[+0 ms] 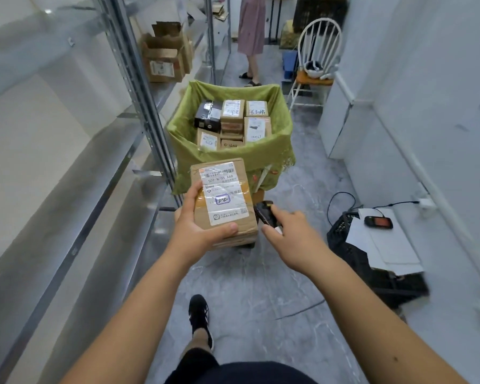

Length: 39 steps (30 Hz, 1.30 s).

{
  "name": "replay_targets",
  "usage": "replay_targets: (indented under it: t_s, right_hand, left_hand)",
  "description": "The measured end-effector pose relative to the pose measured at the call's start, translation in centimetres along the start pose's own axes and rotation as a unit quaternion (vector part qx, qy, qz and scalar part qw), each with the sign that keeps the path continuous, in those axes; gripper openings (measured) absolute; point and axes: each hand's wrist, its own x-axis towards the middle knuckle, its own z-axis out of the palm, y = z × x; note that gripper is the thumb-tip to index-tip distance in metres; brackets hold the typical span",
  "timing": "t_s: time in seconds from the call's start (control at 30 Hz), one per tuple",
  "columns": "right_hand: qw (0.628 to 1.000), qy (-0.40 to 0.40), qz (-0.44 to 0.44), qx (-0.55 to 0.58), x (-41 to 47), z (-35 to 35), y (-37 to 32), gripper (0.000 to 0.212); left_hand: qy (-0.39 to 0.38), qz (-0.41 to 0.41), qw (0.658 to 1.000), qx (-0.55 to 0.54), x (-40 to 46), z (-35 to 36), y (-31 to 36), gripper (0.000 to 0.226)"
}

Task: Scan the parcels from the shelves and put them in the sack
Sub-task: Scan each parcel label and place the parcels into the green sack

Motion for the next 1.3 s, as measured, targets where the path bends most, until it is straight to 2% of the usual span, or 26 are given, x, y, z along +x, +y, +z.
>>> replay_targets:
  t_s: [0.17,0.43,0.7,1.03,1.3]
  right_hand:
    - [0.998,-0.002,0.056,-0.018,6.8,0.6,-1.8,0.048]
    - [0.994,0.010,0.100,-0.043,19.2,1.2,-8.5,0.063]
    - [0.989,0.021,0.139,-0.037,27.7,1.6,-11.7,0.066]
    - [0.990,0.006,0.140,0.006,37.0,1.2,-10.8,0.067]
    - [0.992,0.003,0.117,0.039,45.8,-1.9,-7.2,0.057]
  left_hand:
    - [-0.046,-0.024,0.999,0.000,8.4,-1.1,-2.5,0.119]
    - [-0.100,-0.037,0.994,-0.022,22.8,-6.1,-3.5,0.113]
    - [-0.129,-0.044,0.991,-0.007,31.8,-8.3,-3.9,0.114]
    - [-0.117,-0.060,0.991,-0.018,40.3,-7.3,-4.5,0.115]
    - [-0.057,-0.093,0.994,0.016,48.2,-3.9,-4.6,0.113]
